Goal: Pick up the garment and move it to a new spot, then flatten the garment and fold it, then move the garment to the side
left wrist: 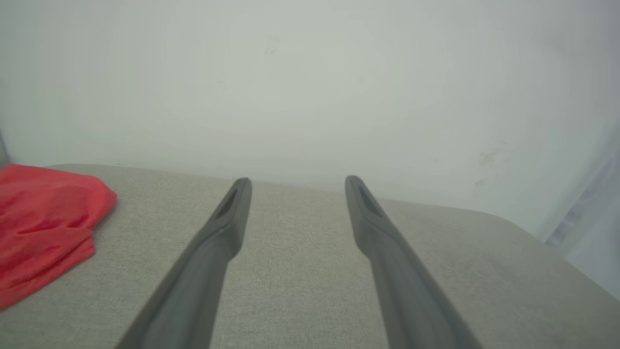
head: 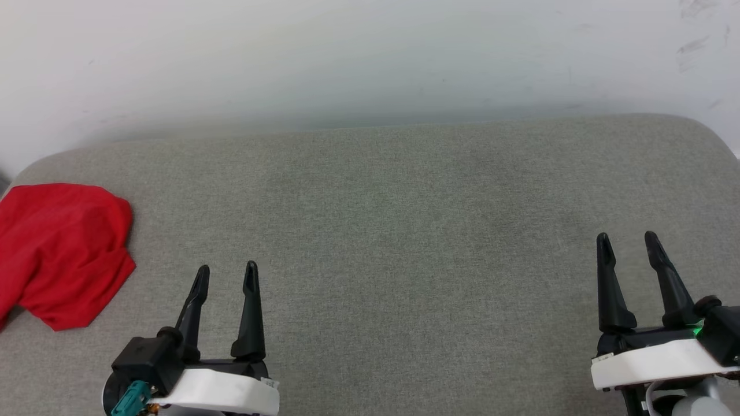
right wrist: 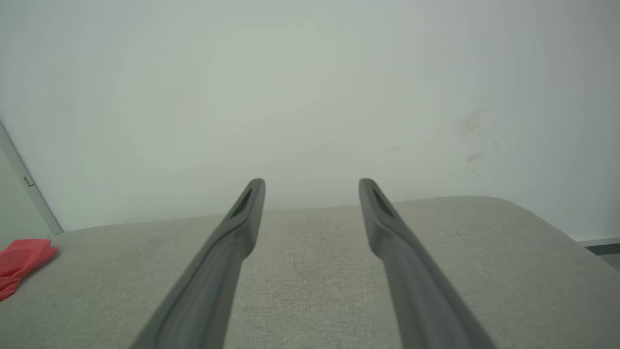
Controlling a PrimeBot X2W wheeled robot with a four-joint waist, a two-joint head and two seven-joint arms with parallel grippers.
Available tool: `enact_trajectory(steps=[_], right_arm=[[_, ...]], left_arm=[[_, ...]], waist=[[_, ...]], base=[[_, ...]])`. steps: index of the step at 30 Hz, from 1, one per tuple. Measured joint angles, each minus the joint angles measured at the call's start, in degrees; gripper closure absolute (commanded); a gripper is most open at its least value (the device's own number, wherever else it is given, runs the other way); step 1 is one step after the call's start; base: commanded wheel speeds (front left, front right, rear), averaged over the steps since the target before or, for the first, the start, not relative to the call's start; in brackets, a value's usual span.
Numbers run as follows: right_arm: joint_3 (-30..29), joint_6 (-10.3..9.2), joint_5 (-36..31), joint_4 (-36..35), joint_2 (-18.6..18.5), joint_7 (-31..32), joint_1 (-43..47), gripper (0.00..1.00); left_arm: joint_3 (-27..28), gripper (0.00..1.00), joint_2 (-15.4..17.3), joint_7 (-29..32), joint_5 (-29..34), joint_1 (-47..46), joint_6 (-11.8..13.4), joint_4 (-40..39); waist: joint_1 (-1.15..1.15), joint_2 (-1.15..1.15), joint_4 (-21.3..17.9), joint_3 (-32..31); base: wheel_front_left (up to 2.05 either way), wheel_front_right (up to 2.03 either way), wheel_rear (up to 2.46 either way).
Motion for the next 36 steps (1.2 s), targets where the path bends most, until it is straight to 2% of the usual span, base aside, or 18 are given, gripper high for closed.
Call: enact_trajectory(steps=[5, 11, 23, 36], right_arm=[[1.0, 0.01, 2.3, 1.9, 0.0, -0.7, 0.0, 0.00], [1.1, 0.01, 3.4, 4.4, 0.0, -1.4, 0.1, 0.00], [2.0, 0.01, -0.1, 5.4, 0.0, -2.5, 0.0, 0.00], [2.7, 0.01, -0.9, 6.5, 0.0, -3.4, 0.1, 0.00]], left_arm=[[3.7, 0.00, -1.9, -0.6, 3.4, 1.1, -4.8, 0.4], [5.4, 0.00, -3.1, -1.3, 7.5, 1.8, -8.2, 1.7], [5.1, 0.00, -3.5, -2.5, 13.4, 2.3, -9.6, 2.7], [5.5, 0.00, -3.5, -3.2, 12.5, 2.8, -10.8, 3.9]], waist=[[0.00, 0.00, -0.1, -0.1], [0.00, 0.00, -0.3, -0.1], [0.00, 0.00, -0.6, 0.0], [0.00, 0.00, -0.4, -0.2]], base=[[0.00, 0.00, 0.00], [0.00, 0.00, 0.00], [0.00, 0.00, 0.00], [0.00, 0.00, 0.00]])
